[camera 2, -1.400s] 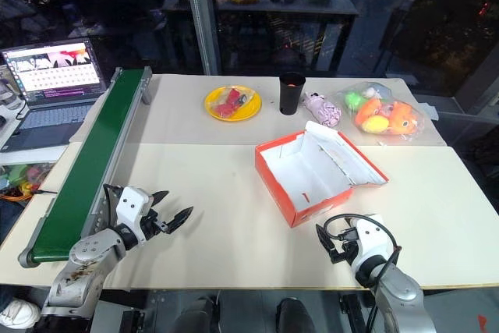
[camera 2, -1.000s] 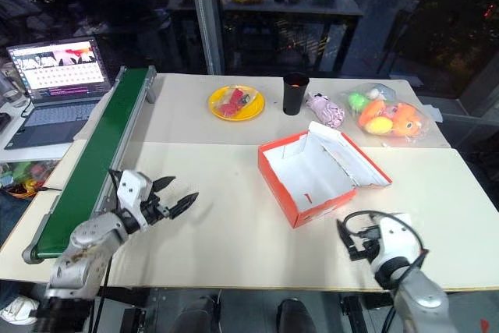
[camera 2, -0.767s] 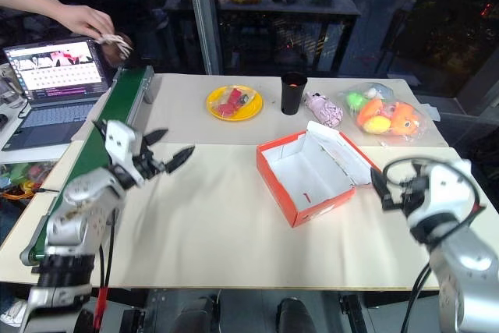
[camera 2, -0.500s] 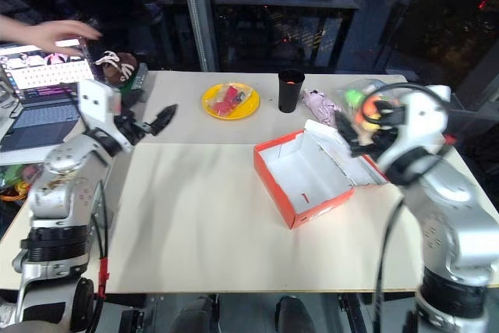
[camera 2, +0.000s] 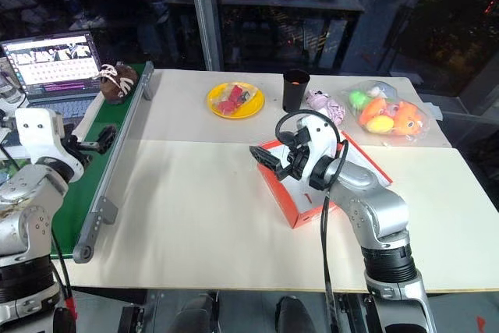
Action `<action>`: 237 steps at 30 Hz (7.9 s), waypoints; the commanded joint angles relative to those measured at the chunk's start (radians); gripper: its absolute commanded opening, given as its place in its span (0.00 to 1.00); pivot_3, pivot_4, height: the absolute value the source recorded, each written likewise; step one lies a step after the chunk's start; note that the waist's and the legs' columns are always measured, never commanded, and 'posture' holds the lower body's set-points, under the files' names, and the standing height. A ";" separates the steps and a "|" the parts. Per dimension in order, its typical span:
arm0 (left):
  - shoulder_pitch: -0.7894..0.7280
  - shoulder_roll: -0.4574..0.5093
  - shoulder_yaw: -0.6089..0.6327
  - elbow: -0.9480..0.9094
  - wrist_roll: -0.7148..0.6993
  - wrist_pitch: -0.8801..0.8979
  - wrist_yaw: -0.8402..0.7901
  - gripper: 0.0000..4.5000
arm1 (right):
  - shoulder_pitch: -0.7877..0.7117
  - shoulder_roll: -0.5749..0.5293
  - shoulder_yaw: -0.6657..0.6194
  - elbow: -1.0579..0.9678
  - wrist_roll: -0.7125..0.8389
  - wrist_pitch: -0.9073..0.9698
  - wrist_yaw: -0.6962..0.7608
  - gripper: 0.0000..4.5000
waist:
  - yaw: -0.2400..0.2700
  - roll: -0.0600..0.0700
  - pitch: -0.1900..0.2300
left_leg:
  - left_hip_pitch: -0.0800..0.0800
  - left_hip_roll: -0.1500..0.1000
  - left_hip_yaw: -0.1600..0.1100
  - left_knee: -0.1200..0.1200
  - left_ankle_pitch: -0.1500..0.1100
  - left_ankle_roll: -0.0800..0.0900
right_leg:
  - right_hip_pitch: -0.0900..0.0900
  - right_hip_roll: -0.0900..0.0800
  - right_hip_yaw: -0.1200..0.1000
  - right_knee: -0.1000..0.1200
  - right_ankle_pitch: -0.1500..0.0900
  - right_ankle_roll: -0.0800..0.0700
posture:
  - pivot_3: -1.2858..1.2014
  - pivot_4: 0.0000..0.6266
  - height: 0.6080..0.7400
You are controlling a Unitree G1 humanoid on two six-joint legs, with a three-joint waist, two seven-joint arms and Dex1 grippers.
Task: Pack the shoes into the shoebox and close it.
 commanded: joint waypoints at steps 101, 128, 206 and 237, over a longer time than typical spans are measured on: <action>-0.316 -0.241 -0.340 0.141 -0.285 0.004 -0.309 1.00 | -0.184 -0.457 0.167 0.472 -0.151 -0.158 0.187 0.08 | -0.005 0.005 0.009 | -0.008 -0.002 0.000 0.001 0.008 0.007 | 0.000 -0.001 -0.001 -0.001 0.005 0.009 | 0.52 0.24 0.97; -0.217 -0.182 -0.298 -0.004 -0.302 0.060 -0.212 1.00 | -0.553 -0.158 0.192 1.043 -0.508 -0.521 0.303 0.99 | -0.008 0.005 0.010 | -0.006 -0.001 -0.001 0.002 0.009 0.005 | 0.001 0.000 -0.001 0.000 0.008 0.008 | 0.52 0.24 0.97; -0.313 0.032 -0.074 0.787 -0.021 -0.388 -0.285 0.00 | -0.135 -0.052 0.142 -0.026 -0.130 0.078 0.231 1.00 | 0.039 0.003 0.008 | -0.003 0.000 0.000 -0.002 0.007 -0.007 | 0.002 -0.003 -0.007 0.003 0.006 0.007 | 0.52 0.24 0.97; -0.452 -0.512 -0.370 0.141 -0.286 -0.057 -0.130 0.00 | -0.434 0.241 -0.389 0.252 0.261 0.338 -0.305 0.68 | -0.008 -0.002 0.012 | -0.010 0.001 -0.002 0.001 0.013 0.000 | 0.000 -0.001 -0.007 0.002 0.011 0.002 | 0.52 0.24 0.97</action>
